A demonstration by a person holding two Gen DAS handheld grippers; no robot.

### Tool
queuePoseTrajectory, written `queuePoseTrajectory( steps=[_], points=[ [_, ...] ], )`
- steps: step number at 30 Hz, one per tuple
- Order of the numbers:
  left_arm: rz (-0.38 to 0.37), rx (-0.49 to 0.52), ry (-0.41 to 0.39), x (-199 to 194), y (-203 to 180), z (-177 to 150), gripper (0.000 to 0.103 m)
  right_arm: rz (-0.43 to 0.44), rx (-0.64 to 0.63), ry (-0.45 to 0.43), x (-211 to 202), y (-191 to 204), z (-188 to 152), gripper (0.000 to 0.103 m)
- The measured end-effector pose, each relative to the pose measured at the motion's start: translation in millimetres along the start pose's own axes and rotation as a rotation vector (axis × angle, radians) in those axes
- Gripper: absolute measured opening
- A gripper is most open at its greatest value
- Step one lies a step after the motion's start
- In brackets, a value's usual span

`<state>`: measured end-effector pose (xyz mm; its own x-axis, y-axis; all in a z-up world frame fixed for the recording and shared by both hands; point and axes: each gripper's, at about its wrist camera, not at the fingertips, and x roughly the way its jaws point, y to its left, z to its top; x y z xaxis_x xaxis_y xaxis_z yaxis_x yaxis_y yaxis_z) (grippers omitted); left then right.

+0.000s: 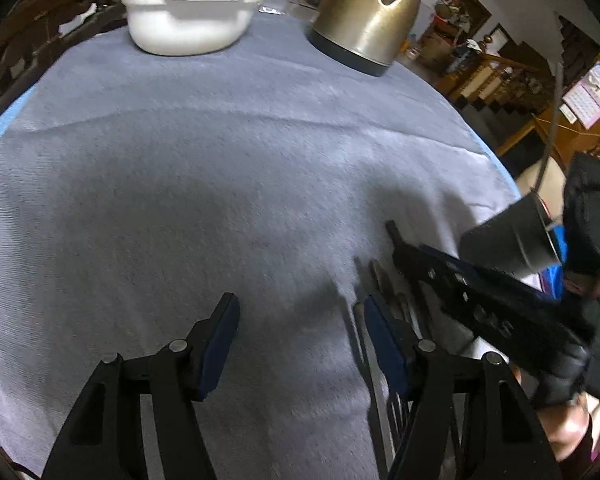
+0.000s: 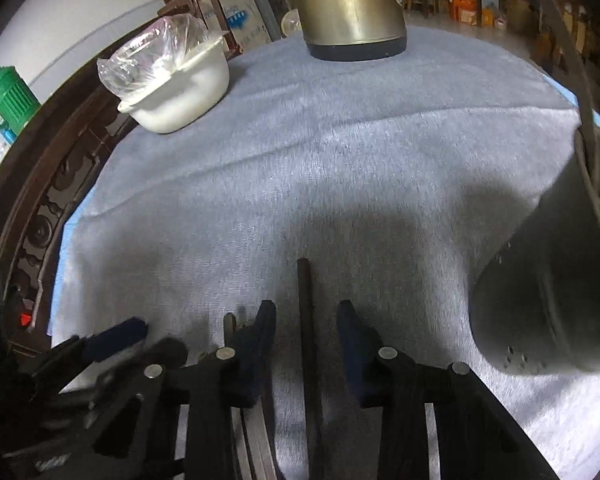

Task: Organize utensils

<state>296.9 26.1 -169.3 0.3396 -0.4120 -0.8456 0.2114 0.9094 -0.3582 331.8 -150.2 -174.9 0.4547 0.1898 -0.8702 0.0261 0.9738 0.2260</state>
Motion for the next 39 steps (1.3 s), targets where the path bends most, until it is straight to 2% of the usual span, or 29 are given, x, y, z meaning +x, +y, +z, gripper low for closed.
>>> queuePoseTrajectory(
  steps=[1, 3, 7, 13, 16, 22, 26, 27, 28, 29, 34, 39],
  points=[
    [-0.009, 0.013, 0.009, 0.8, -2.1, -0.4, 0.065, -0.011, -0.004, 0.0, 0.7, -0.6, 0.5, 0.018],
    [-0.008, 0.039, 0.022, 2.2, -6.6, -1.0, 0.065, -0.022, -0.001, 0.006, 1.3, -4.6, 1.6, 0.009],
    [-0.005, 0.088, 0.052, 6.0, -16.9, -0.3, 0.065, -0.033, -0.002, 0.023, -1.4, -9.2, -1.0, 0.009],
    [0.017, 0.154, 0.079, 4.4, -23.7, -8.8, 0.054, -0.039, -0.007, 0.054, -5.9, -12.0, -6.0, 0.009],
    [0.039, 0.189, 0.091, 3.8, -27.1, -13.5, 0.054, -0.039, -0.011, 0.063, -5.4, -11.6, -4.9, 0.009],
    [0.079, 0.247, 0.103, 15.7, -37.4, -3.0, 0.054, -0.067, -0.032, 0.082, -1.7, -5.5, 0.3, 0.01],
    [0.088, 0.256, 0.104, 17.6, -39.2, -0.7, 0.053, -0.082, -0.061, 0.081, 1.9, -0.9, 5.5, 0.01],
    [0.096, 0.262, 0.1, 17.7, -39.4, -0.8, 0.05, -0.078, -0.063, 0.079, 2.3, -1.1, 6.1, 0.01],
    [0.108, 0.269, 0.098, 17.6, -40.0, -1.0, 0.037, -0.073, -0.064, 0.077, 2.2, -1.8, 6.5, 0.01],
    [0.107, 0.273, 0.099, 17.6, -40.3, -1.3, 0.021, -0.068, -0.057, 0.076, 1.9, -2.8, 6.5, 0.008],
    [0.045, 0.197, 0.104, 13.4, -28.4, 2.1, 0.011, -0.027, -0.028, 0.042, -11.6, -7.9, -1.4, 0.007],
    [0.043, 0.145, 0.02, -13.4, -25.7, 0.5, 0.006, 0.038, -0.035, -0.061, -50.9, -8.6, -6.7, 0.007]
  ],
)
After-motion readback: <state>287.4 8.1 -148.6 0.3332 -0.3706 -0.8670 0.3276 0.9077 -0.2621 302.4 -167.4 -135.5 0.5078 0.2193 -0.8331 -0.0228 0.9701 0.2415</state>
